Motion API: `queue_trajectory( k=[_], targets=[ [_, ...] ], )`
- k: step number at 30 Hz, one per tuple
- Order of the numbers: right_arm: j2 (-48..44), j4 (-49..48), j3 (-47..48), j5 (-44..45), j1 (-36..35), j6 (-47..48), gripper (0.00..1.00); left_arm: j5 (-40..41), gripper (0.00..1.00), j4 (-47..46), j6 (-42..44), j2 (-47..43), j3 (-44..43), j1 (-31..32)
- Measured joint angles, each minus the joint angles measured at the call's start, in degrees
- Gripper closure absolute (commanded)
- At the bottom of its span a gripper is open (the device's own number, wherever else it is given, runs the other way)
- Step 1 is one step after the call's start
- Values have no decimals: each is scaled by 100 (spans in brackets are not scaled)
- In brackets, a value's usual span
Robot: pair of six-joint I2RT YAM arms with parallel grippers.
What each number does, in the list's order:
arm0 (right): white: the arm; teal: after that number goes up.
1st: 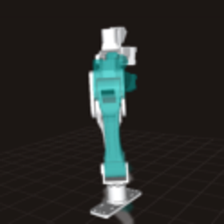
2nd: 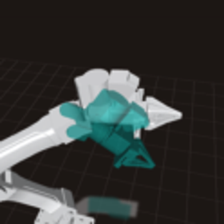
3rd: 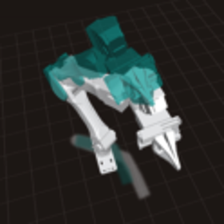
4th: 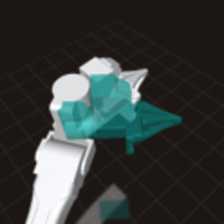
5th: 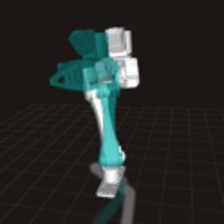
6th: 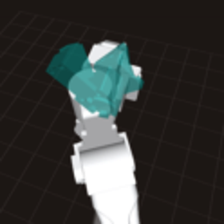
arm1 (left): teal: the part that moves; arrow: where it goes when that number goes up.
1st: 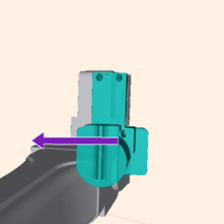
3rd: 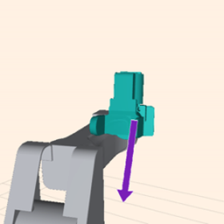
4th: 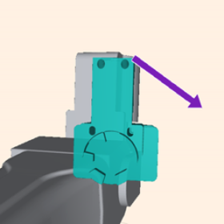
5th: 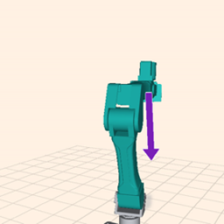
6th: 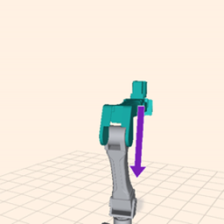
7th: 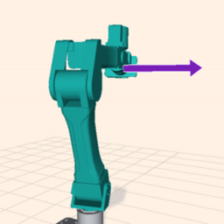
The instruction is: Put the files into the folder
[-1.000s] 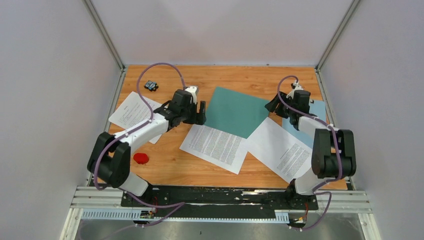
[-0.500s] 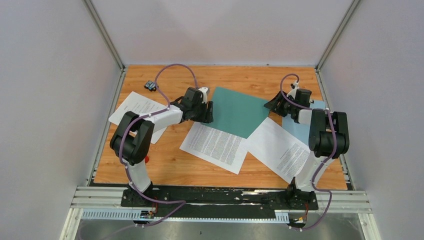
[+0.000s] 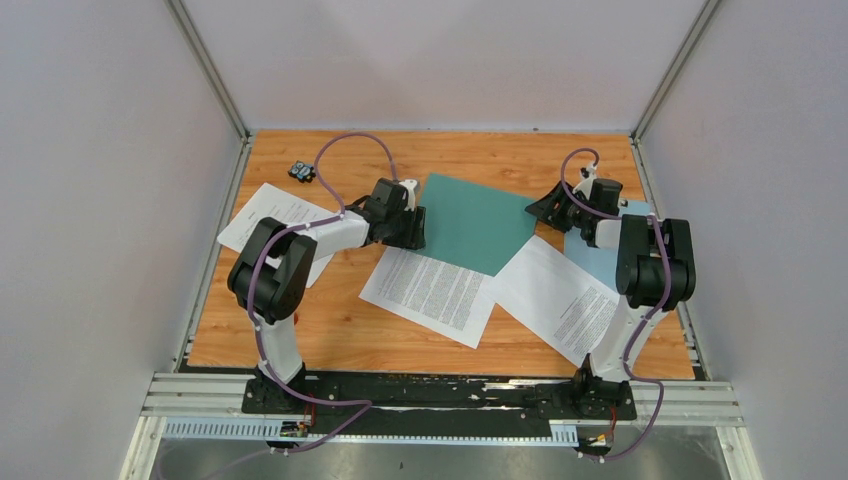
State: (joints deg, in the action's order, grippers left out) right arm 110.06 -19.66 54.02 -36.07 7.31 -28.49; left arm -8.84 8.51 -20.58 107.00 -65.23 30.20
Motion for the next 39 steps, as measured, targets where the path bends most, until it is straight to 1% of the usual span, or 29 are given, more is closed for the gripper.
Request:
queue_trajectory(
  k=[9,20,23,28,31,34,35,36,39],
  targets=[
    [219,-297,4,-127,26,-122,48,-7,39,-61,-2,22,0,0],
    [382,-765,2,-603,57,-319,52,-9,39,-79,-13,28,0,0],
    [516,-1187,0,-901,63,-673,52,-26,40,-111,-26,37,0,0],
    [992,-2485,-90,-1366,63,-1711,54,-116,40,-146,-101,48,0,15],
    [1252,-3042,-138,-1526,37,-2229,56,-122,40,-157,-120,79,-28,57],
    [1333,-3158,-157,-1609,-50,-2428,57,-122,40,-173,-125,127,-85,118],
    [1333,-3156,-157,-1617,-92,-2444,59,-125,40,-192,-125,136,-90,138],
    [1333,-3145,-155,-1628,-127,-2437,63,-127,40,-201,-127,140,-90,157],
    [1333,-2966,-111,-1652,-243,-2396,84,-144,40,-201,-140,140,-94,210]
  ],
)
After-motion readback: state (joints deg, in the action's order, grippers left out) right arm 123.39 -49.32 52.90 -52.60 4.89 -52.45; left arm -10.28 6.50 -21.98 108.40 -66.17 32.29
